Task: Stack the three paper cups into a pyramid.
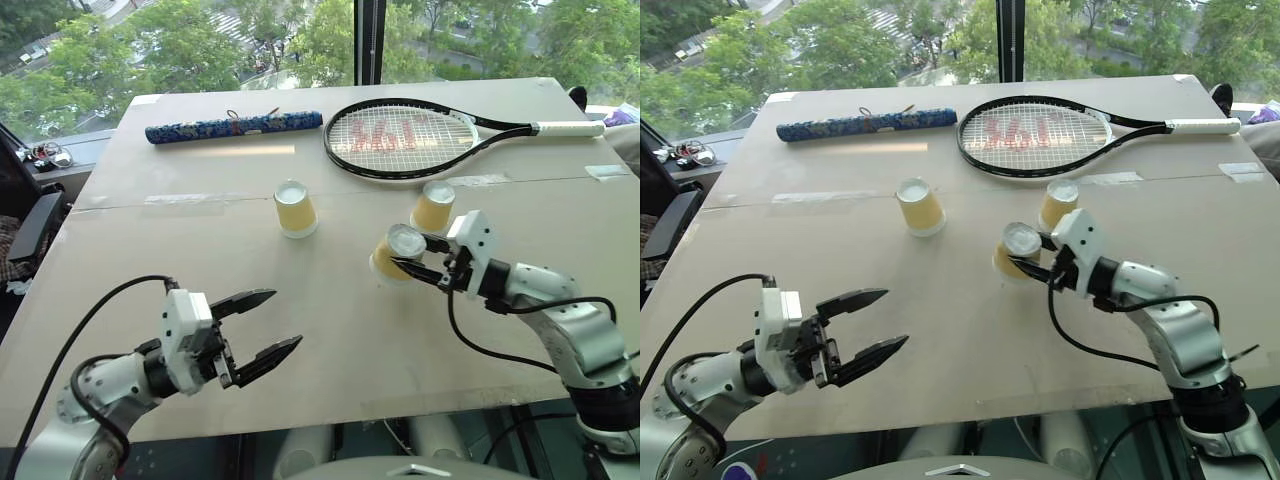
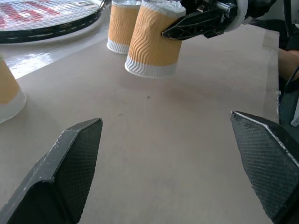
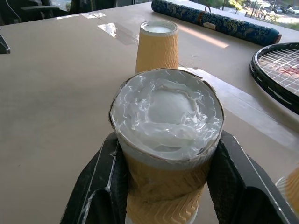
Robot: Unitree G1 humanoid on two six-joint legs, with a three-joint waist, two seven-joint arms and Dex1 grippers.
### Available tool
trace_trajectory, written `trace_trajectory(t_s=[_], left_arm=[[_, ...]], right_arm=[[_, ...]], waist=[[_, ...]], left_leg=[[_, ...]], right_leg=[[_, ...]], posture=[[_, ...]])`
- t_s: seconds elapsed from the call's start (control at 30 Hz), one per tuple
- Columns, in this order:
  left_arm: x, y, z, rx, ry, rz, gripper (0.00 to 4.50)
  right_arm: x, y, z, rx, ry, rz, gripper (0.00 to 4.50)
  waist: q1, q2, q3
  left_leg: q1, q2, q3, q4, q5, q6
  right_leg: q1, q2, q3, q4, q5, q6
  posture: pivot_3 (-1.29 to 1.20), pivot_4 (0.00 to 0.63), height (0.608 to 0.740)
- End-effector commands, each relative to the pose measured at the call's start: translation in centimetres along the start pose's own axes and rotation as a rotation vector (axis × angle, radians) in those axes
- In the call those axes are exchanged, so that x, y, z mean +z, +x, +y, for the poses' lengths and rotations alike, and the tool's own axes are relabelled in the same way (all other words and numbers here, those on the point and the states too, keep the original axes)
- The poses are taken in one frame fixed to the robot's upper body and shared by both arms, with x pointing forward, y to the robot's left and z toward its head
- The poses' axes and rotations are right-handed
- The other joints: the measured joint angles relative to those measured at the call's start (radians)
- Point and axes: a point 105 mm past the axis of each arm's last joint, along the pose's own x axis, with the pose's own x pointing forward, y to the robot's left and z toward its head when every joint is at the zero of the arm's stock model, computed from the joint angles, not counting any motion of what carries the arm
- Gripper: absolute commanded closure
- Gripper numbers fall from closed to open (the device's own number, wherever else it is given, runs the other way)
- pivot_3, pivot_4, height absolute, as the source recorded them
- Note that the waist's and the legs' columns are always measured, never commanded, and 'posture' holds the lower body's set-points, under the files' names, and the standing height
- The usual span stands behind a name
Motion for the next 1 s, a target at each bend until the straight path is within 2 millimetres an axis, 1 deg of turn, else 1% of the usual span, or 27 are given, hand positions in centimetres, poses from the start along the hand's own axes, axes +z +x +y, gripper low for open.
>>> trace_trajectory(t_s=[0.03,0.1,0.2,0.3,0.37,0.43,0.47,0.5,0.53,0.57,0.6,0.77,0.83,0.9,1.0], left_arm=[[0.6,-1.4,-0.4,0.022,0.014,-0.040,0.00],[0.6,-1.9,-0.6,0.028,0.013,-0.040,0.00],[0.7,-2.1,-0.7,0.042,0.029,-0.045,0.00],[0.8,-2.2,-0.8,0.050,0.038,-0.051,0.00],[0.8,-2.2,-0.8,0.051,0.040,-0.050,0.00],[0.7,-2.3,-0.9,0.054,0.040,-0.048,0.00],[0.7,-2.3,-0.9,0.055,0.040,-0.046,0.00],[0.6,-2.3,-0.8,0.055,0.040,-0.045,0.00],[0.7,-2.2,-0.7,0.056,0.039,-0.049,0.00],[0.8,-2.0,-0.7,0.055,0.040,-0.055,0.00],[0.9,-1.9,-0.6,0.053,0.040,-0.059,0.00],[1.5,-1.2,-0.3,0.043,0.044,-0.080,0.00],[1.8,-0.9,-0.1,0.037,0.047,-0.088,0.00],[2.0,-0.6,0.1,0.030,0.052,-0.094,0.00],[2.4,-0.3,0.3,0.020,0.056,-0.099,0.00]], right_arm=[[0.7,0.6,-0.4,-0.007,-0.048,-0.024,2.91],[0.8,1.1,-0.4,0.007,-0.054,-0.032,2.91],[0.9,2.0,-0.3,0.025,-0.057,-0.033,2.91],[0.5,3.2,-0.2,0.038,-0.066,-0.016,2.91],[0.1,3.5,-0.2,0.051,-0.054,0.002,2.91],[-0.2,3.8,-0.4,0.053,-0.058,0.016,1.93],[0.0,3.8,-0.4,0.066,-0.060,0.011,1.31],[0.2,3.7,-0.4,0.073,-0.062,0.004,0.89],[0.6,3.4,-0.4,0.076,-0.069,-0.008,0.74],[1.2,2.9,-0.7,0.071,-0.080,-0.028,0.18],[1.8,2.4,-1.0,0.062,-0.085,-0.049,0.08],[5.2,-0.9,-1.9,0.051,-0.076,-0.167,0.08],[6.2,-2.4,-2.7,0.025,-0.077,-0.187,0.08],[6.4,-3.2,-4.2,-0.052,-0.087,-0.165,0.08],[5.2,-3.3,-7.4,-0.220,-0.109,-0.073,0.08]], waist=[[0.000,0.000,0.000],[-0.001,0.000,0.000],[-0.002,0.000,0.000],[-0.003,0.000,0.000],[-0.004,0.000,0.000],[-0.003,0.000,0.000],[-0.003,0.000,0.000],[-0.003,0.000,0.000],[-0.003,0.000,0.000],[-0.003,0.001,0.000],[-0.002,0.001,0.000],[-0.001,0.001,0.000],[-0.002,0.001,0.000],[-0.002,0.001,0.001],[-0.006,0.001,0.000]], left_leg=[[-0.002,0.000,-0.001,0.000,0.000,0.000],[-0.005,0.000,-0.003,0.000,0.000,0.000],[-0.009,0.000,-0.005,0.001,0.000,0.000],[-0.009,0.000,-0.006,0.001,0.000,0.000],[-0.009,0.000,-0.006,0.001,0.000,0.000],[-0.010,-0.001,-0.007,0.001,0.000,0.000],[-0.010,-0.001,-0.007,0.001,0.000,0.000],[-0.010,-0.001,-0.007,0.001,0.000,0.000],[-0.010,-0.001,-0.007,0.001,0.000,0.000],[-0.010,-0.001,-0.007,0.001,0.000,0.000],[-0.010,-0.001,-0.007,0.001,0.000,0.000],[-0.011,-0.001,-0.008,0.001,0.000,0.000],[-0.011,-0.001,-0.008,0.001,0.000,0.000],[-0.011,-0.001,-0.009,0.001,0.000,0.000],[-0.010,-0.001,-0.008,0.001,0.000,0.000]], right_leg=[[0.000,0.000,-0.001,-0.002,0.000,0.000],[-0.002,0.000,-0.003,-0.003,0.000,0.000],[-0.006,0.000,-0.005,-0.003,0.000,0.000],[-0.006,0.000,-0.006,-0.003,0.000,0.000],[-0.006,0.000,-0.007,-0.003,0.000,0.000],[-0.006,0.000,-0.007,-0.003,0.000,0.000],[-0.006,-0.001,-0.007,-0.003,0.000,0.000],[-0.006,-0.001,-0.007,-0.003,0.000,0.000],[-0.006,-0.001,-0.007,-0.003,0.000,0.000],[-0.006,-0.001,-0.007,-0.003,0.000,0.000],[-0.006,-0.001,-0.008,-0.003,0.000,0.000],[-0.006,-0.001,-0.009,-0.003,0.000,0.000],[-0.006,-0.001,-0.009,-0.003,0.000,0.000],[-0.006,-0.001,-0.009,-0.003,0.000,0.000],[-0.005,-0.001,-0.009,-0.003,0.000,0.000]], posture=[[0.00,0.150,0.740],[0.00,0.150,0.740],[0.00,0.150,0.740],[0.00,0.150,0.740],[0.00,0.150,0.740],[0.00,0.150,0.740],[0.00,0.150,0.740],[0.00,0.150,0.740],[0.00,0.150,0.740],[0.00,0.150,0.740],[0.00,0.150,0.740],[0.00,0.150,0.740],[0.00,0.150,0.740],[0.00,0.150,0.740],[0.00,0.150,0.740]])
